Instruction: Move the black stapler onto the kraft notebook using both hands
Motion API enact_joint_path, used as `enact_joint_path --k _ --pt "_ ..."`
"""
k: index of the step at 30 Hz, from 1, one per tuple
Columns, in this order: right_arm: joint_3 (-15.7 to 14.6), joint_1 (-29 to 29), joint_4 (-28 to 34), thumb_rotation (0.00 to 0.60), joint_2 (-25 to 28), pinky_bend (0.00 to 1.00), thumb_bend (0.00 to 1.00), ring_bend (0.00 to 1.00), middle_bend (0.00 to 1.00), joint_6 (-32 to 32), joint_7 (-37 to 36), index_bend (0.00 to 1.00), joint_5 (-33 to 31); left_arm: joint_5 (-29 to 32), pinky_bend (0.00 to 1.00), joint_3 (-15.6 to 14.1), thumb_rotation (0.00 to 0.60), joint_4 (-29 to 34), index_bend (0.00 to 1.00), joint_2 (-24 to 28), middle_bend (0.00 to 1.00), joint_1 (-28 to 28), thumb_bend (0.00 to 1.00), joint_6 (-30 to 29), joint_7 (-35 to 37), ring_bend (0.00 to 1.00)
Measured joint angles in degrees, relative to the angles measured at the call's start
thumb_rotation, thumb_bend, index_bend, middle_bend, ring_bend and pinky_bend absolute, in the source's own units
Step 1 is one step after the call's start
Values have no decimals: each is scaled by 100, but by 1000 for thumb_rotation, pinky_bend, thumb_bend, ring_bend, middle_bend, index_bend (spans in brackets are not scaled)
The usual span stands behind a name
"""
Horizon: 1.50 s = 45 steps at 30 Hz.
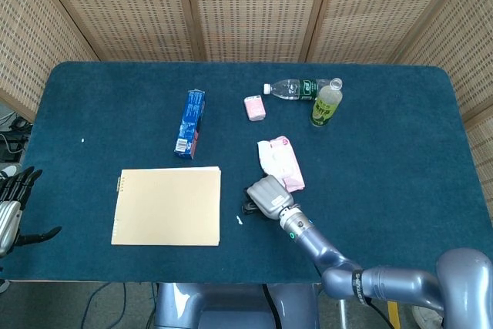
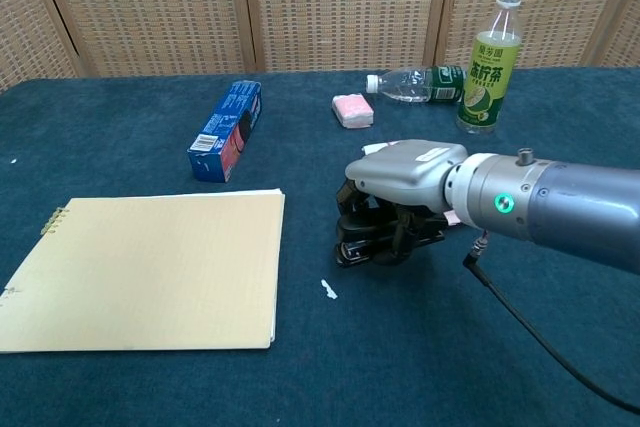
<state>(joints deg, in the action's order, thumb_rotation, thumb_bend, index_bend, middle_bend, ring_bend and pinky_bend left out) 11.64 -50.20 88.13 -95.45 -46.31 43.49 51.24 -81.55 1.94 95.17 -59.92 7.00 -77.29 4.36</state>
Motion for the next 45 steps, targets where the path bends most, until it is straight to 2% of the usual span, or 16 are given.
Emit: enact_joint_path --k 5,6,8,10,13,17,24,30,33,37,39,41,45 --pt "-86 -186 3 600 -263 377 612 598 642 -311 405 642 -439 10 0 -4 600 2 0 0 0 5 0 9 0 0" --pt "-102 -211 0 600 -300 377 547 576 606 -367 449 583 -468 9 0 -3 600 6 0 2 0 3 0 3 1 0" --pt "-137 -246 -3 600 -368 358 350 472 478 -486 503 393 -505 0 0 -7 600 11 0 6 0 -1 0 -8 5 0" --pt "-187 -266 17 600 -398 303 131 313 299 -542 512 169 -522 -8 0 -13 600 11 0 10 0 0 0 -6 11 0" --pt "-216 -276 114 600 -336 261 52 209 176 -456 413 59 -578 -14 0 -16 600 14 0 19 0 3 0 0 37 0" --pt "-260 -298 231 600 -206 235 47 178 119 -419 296 16 -608 -22 0 -22 600 17 0 30 0 0 0 -8 56 0" --pt "-349 -304 502 600 16 226 47 177 107 -559 218 11 -551 -30 0 -29 600 29 0 36 0 -8 0 -33 55 0" --pt "-477 -186 917 600 474 221 47 177 106 -809 137 12 -191 -22 0 -28 600 20 0 33 0 -4 0 -24 71 0" --pt "-593 -56 1119 600 796 176 46 153 93 -985 79 12 135 -32 0 -29 600 8 0 30 0 1 0 -23 83 0" --pt "-851 235 1249 600 1302 19 25 59 51 -1314 -206 5 992 -71 0 -37 600 15 0 33 0 -10 0 -58 121 0" --pt "-992 402 1215 600 1515 2 5 44 40 -1510 -445 1 1476 -92 0 -41 600 14 0 31 0 -11 0 -69 126 0" --pt "-1162 634 1089 600 1740 0 0 29 29 -1787 -872 0 2036 -136 0 -48 600 6 0 24 0 0 0 -69 127 0" --pt "-1448 1120 640 600 2063 0 0 0 0 -2365 -2057 0 2695 -352 0 -81 600 -86 0 -12 0 57 0 -62 147 0"
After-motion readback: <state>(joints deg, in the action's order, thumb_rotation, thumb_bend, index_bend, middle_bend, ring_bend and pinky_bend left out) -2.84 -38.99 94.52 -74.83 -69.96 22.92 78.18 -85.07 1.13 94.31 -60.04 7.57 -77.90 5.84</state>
